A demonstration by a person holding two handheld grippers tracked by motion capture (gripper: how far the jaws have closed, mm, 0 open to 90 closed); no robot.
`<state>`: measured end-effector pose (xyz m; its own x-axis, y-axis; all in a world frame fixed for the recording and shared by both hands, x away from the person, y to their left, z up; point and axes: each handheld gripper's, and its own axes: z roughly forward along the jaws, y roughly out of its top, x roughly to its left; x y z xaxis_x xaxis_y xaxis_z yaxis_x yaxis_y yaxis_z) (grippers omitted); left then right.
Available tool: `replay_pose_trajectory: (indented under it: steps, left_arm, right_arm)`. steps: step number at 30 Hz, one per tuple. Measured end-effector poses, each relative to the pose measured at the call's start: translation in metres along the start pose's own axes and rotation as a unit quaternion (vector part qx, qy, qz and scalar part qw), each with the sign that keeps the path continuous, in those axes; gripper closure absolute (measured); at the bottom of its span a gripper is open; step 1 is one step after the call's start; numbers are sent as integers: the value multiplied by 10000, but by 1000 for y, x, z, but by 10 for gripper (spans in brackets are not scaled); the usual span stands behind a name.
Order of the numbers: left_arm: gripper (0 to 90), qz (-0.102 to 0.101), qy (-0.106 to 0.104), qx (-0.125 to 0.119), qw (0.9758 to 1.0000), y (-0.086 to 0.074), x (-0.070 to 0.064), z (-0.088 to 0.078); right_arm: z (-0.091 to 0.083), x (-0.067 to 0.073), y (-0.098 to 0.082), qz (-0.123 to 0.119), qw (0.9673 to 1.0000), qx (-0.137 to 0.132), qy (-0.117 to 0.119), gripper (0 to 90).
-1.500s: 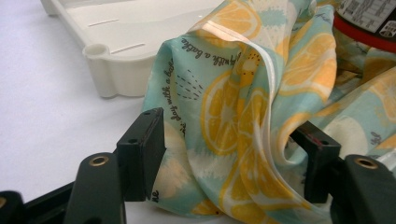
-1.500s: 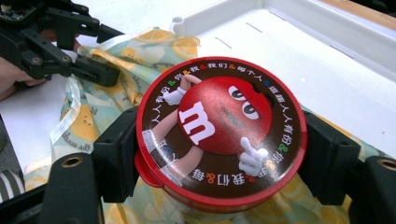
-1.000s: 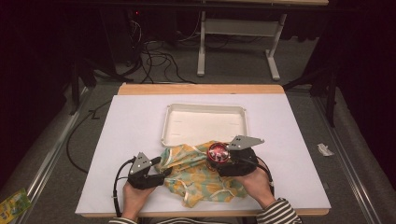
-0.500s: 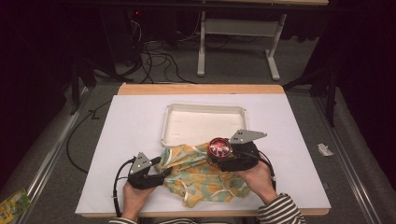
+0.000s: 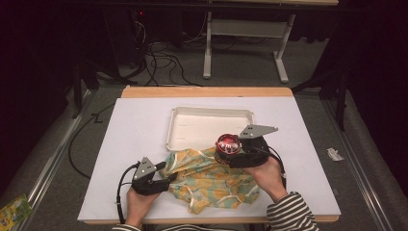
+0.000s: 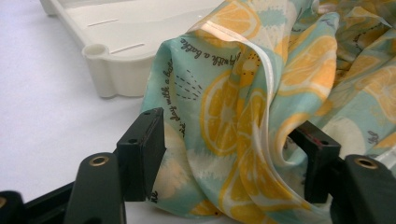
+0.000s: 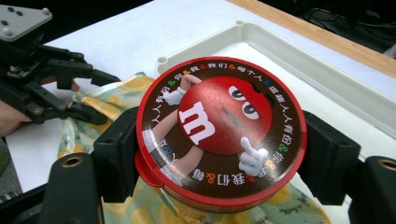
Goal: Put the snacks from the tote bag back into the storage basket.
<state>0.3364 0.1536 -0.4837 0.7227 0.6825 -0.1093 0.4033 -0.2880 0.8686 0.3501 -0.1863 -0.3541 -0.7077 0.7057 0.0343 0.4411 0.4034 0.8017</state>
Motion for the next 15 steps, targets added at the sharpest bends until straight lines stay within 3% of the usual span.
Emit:
replay_pose_trajectory:
  steps: [15]
  left_arm:
    - [364, 2, 3, -3, 10000, 0, 0, 0]
  right_arm:
    - [7, -20, 13, 111, 9999, 39, -85, 262]
